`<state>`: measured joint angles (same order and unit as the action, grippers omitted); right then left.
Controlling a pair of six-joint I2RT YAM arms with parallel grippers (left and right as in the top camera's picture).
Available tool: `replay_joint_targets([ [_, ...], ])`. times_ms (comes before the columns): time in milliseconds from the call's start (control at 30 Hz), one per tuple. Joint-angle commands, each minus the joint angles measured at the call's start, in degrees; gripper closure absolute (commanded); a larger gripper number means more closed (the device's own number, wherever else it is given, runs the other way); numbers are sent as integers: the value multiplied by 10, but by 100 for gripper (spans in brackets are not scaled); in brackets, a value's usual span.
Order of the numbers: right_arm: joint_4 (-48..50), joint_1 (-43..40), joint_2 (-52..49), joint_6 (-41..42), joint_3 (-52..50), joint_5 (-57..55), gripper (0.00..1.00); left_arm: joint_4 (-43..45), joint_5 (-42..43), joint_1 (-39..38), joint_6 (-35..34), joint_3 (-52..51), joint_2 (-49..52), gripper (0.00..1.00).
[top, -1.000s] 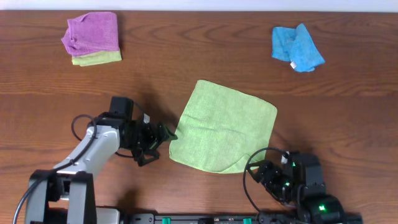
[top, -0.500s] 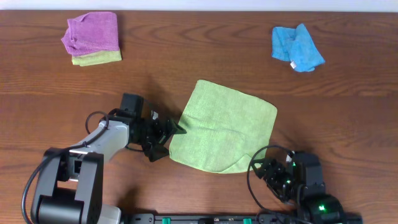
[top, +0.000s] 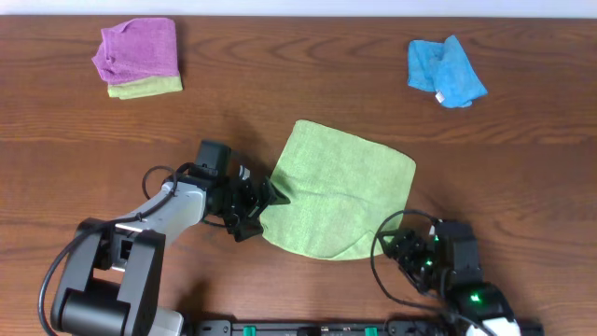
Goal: Fold the cloth
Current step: 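Grasp the cloth's near left and near right corners with both grippers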
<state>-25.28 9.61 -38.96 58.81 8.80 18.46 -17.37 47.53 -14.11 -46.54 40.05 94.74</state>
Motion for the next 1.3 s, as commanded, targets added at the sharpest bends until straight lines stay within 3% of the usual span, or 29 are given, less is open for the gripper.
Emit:
replay_joint_targets([
  [0,20,2,-43,8,-12,8,27,-2,-40,-3,7,-6,16,19],
  [67,43,2,-74,8,-12,16,27,-1,-42,-3,7,-6,16,32],
  [267,113,2,-144,8,-12,28,27,-2,-45,-3,24,-6,16,46],
  [400,146,2,-191,7,-12,49,30,-1,-47,-13,31,-6,16,62],
  [567,157,2,-206,7,-12,76,41,28,-47,-31,40,-6,16,93],
  [900,151,2,-206,7,-12,127,62,57,-56,-39,39,-6,19,94],
  [1033,139,2,-206,2,-12,125,99,69,-55,-39,39,-6,19,94],
  [1267,182,2,-205,-27,5,92,99,71,-42,-39,50,-6,19,94],
])
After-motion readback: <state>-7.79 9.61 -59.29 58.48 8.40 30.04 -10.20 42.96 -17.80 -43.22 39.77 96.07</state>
